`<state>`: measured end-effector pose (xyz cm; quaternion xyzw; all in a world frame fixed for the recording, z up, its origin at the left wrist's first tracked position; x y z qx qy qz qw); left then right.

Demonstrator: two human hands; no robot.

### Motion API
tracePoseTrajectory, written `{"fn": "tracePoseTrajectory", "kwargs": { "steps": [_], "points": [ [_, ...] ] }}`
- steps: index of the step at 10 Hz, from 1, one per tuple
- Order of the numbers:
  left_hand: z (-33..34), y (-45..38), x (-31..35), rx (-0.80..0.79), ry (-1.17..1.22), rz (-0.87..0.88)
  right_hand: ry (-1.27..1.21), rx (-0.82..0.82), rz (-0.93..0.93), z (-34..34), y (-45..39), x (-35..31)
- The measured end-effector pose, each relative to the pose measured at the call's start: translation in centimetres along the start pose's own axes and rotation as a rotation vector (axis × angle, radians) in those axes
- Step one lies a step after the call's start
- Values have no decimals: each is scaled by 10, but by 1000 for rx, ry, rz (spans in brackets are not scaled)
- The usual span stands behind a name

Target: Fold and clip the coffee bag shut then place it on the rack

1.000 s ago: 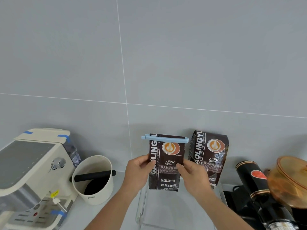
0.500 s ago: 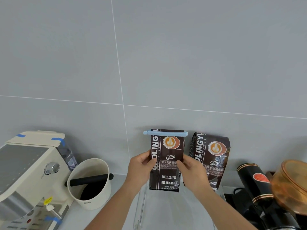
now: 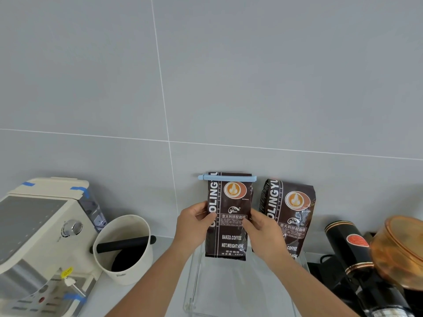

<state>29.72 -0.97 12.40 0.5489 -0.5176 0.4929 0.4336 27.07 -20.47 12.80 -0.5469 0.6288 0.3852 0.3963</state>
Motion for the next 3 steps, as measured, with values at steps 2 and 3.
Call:
{"fn": "tracePoseTrajectory", "kwargs": {
  "steps": [2,3],
  "points": [
    [-4,7,5,-27,-13,-12,-61,-30,23,-5,11,-7],
    [-14,16,4,-13,-23,-86,-134,-49,19,-14,21,-15]
  ]
}}
Point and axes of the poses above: each hand's wrist, its own y-axis away from the middle knuckle, its own z-axis out of the palm, x = y × z, the point moved 9 cm from there along -y, towards the middle knuckle, and after that the axes turned 2 degrees about z, right-handed, at the moved point
